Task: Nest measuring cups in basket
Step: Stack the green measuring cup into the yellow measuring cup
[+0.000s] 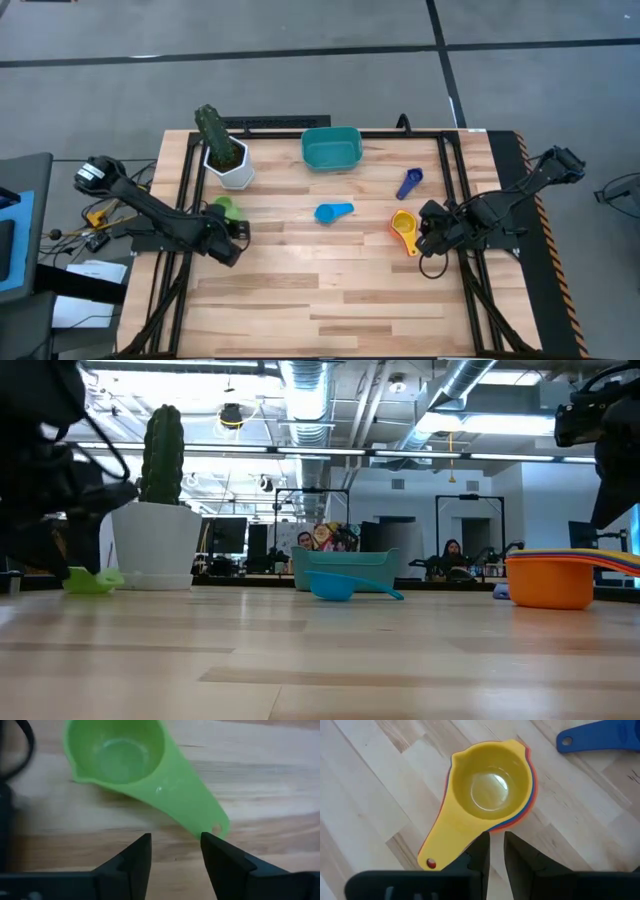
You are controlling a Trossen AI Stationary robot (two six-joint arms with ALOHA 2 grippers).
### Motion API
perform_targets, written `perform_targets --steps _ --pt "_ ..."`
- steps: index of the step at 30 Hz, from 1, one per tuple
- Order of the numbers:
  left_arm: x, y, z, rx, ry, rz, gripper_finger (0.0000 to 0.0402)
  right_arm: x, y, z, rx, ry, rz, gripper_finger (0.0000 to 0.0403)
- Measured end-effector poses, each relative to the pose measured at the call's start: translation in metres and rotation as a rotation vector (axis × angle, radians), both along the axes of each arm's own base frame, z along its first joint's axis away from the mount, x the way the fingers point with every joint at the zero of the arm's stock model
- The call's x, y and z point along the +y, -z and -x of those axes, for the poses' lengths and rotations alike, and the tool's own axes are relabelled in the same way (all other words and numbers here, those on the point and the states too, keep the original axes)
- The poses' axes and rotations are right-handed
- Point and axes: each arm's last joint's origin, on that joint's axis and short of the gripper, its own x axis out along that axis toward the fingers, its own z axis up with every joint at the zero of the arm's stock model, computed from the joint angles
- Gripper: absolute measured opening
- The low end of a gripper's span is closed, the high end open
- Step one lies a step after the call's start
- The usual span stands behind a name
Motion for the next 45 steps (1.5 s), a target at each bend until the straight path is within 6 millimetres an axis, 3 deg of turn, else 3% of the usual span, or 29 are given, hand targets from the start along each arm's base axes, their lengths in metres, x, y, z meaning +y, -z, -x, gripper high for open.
perform_targets --steps 5,13,20,33,40,45 --pt "0.002 0.014 0.001 -0.121 -0.03 -0.016 0.019 0.0 0.0 0.0 0.003 -0.007 0.001 0.0082" --pt "0.004 0.013 -0.001 -0.188 -0.05 -0.089 0.0203 0.0 0.0 0.0 0.01 -0.023 0.003 0.0082" --pt "0.009 0.011 -0.002 -0.259 -0.118 -0.166 0.0184 0.0 0.0 0.0 0.011 -0.027 0.006 0.0082" --pt "0.018 0.021 -0.009 -0.195 -0.171 -0.157 0.0128 0.001 0.0 0.001 0.019 -0.039 -0.001 0.0082" --pt "0.003 0.0 -0.027 -0.182 0.021 -0.127 0.0112 0.001 0.0 0.001 0.029 -0.042 -0.007 0.0081" --pt "0.006 -0.026 -0.03 0.037 0.107 -0.184 0.0081 0.0 0.0 0.001 0.027 -0.04 -0.008 0.0081"
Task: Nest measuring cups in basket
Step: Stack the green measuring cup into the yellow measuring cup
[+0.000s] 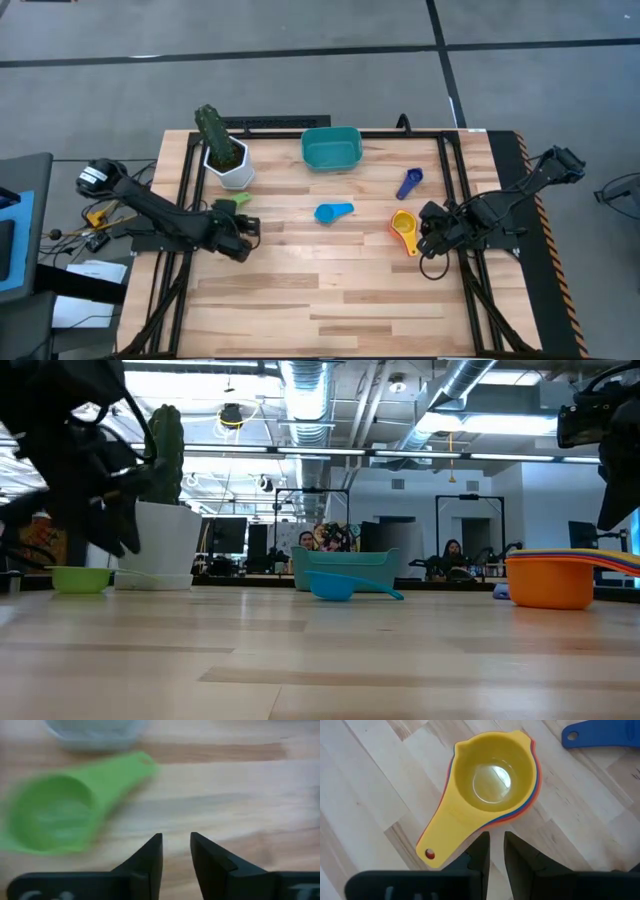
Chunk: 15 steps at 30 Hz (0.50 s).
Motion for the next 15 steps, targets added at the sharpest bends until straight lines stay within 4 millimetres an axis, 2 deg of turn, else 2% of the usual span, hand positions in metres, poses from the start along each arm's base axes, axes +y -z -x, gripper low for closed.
perform_targets --steps 4,9,12,15 --pt "0.01 -0.006 0.013 0.212 -0.033 -0.012 0.0052 0.0 0.0 0.0 -0.004 0.003 -0.003 0.0081" --pt "0.015 -0.001 0.014 0.296 0.008 0.059 0.0021 0.0 0.0 -0.001 -0.006 0.003 -0.005 0.0081" --pt "0.016 0.0 0.009 0.296 0.072 0.078 0.0019 0.0 0.0 -0.001 -0.006 0.003 -0.004 0.0081" --pt "0.019 0.0 0.008 0.319 0.087 0.072 0.0037 0.001 0.0 -0.001 -0.01 0.003 -0.006 0.0081"
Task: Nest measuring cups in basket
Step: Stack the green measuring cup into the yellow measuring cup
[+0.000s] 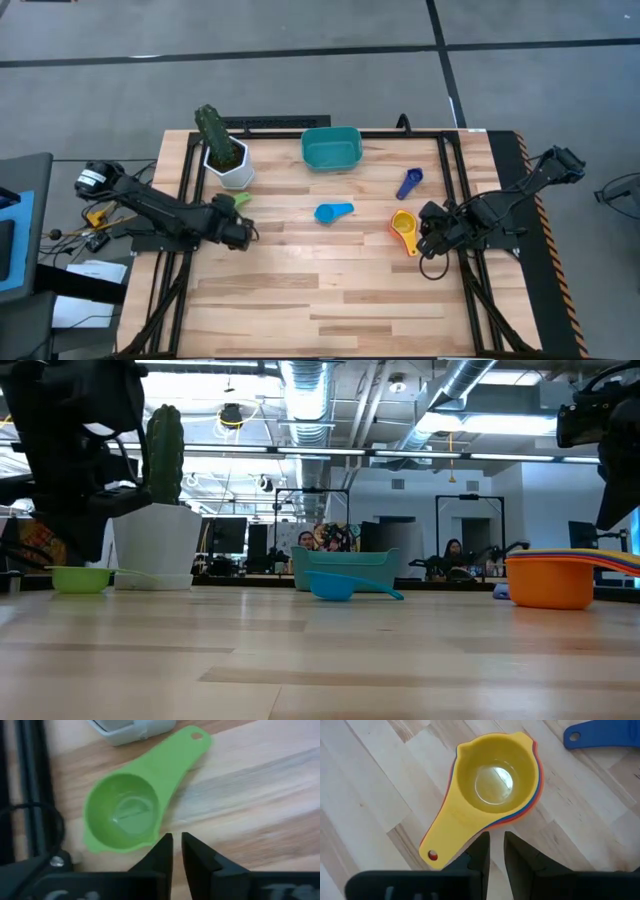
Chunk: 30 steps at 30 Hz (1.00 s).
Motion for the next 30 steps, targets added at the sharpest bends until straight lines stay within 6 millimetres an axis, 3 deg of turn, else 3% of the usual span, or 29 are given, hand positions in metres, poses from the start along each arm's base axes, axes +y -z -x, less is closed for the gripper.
perform_targets --steps 8,11,15,23,30 --pt "0.012 0.0 -0.001 0.067 0.023 0.009 0.0137 0.003 -0.001 -0.001 -0.019 -0.009 -0.013 0.0082" --pt "0.017 0.001 -0.002 0.094 0.04 0.005 0.0156 0.004 -0.001 0.0 -0.021 -0.011 -0.018 0.0082" --pt "0.023 0.001 -0.003 0.117 0.06 0.001 0.0145 0.006 -0.001 0.001 -0.024 -0.013 -0.024 0.0082" --pt "0.025 0.001 -0.003 0.139 0.091 0.034 0.0075 0.009 -0.001 0.002 -0.029 -0.017 -0.03 0.0082" --pt "0.025 0.016 0.003 0.158 0.121 0.055 0.0071 0.009 -0.001 0.002 -0.03 -0.017 -0.029 0.0082"
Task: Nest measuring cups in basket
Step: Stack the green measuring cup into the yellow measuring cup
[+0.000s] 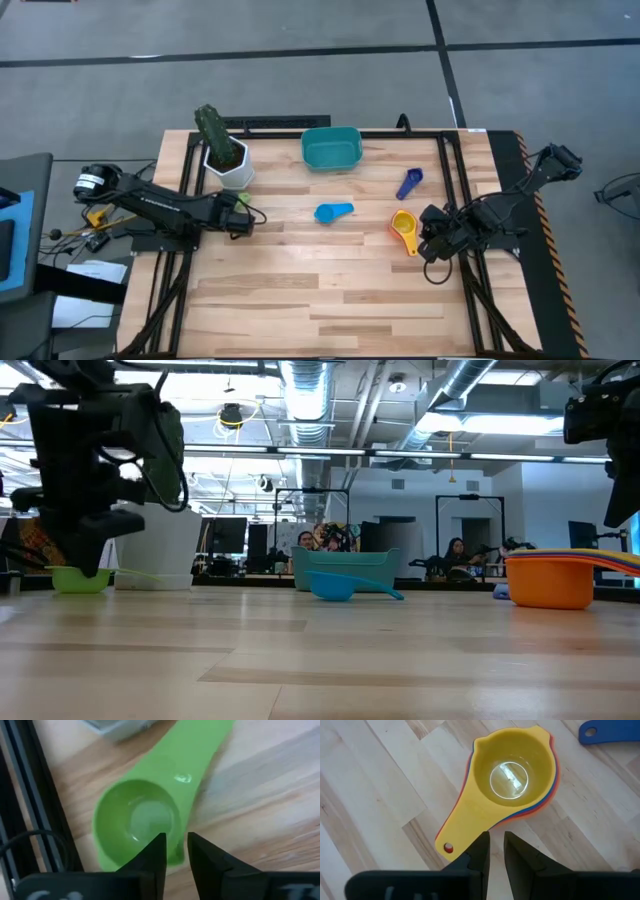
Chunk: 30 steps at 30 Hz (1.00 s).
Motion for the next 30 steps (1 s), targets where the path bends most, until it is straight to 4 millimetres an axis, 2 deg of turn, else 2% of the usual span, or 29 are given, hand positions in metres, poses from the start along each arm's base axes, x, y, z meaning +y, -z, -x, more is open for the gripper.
perform_targets --steps 4,7,9,13,20,24,30 --pt "-0.001 0.004 0.002 0.013 0.038 0.003 0.0062 0.0 0.0 0.0 0.001 0.003 -0.002 0.0082" --pt "-0.005 0.002 -0.005 0.011 0.183 -0.006 0.0024 0.0 0.0 0.0 0.0 0.003 -0.003 0.0082" --pt "-0.011 -0.002 -0.013 -0.009 0.329 -0.02 0.0009 0.001 0.0 -0.001 -0.01 0.003 -0.01 0.0082" --pt "-0.029 -0.012 -0.031 -0.049 0.707 -0.092 0.0008 0.004 -0.003 -0.006 -0.07 -0.009 -0.039 0.0082" --pt "-0.063 -0.029 -0.057 -0.149 1.244 -0.331 0.0005 0.011 -0.012 -0.021 -0.26 -0.027 -0.073 0.0082" --pt "-0.08 -0.034 -0.082 -0.133 1.45 -0.473 0.0003 0.018 -0.02 -0.038 -0.419 -0.06 -0.055 0.0082" --pt "-0.101 -0.042 -0.141 0.051 1.599 -0.66 0.0004 0.026 -0.019 -0.069 -0.536 -0.097 -0.053 0.0106"
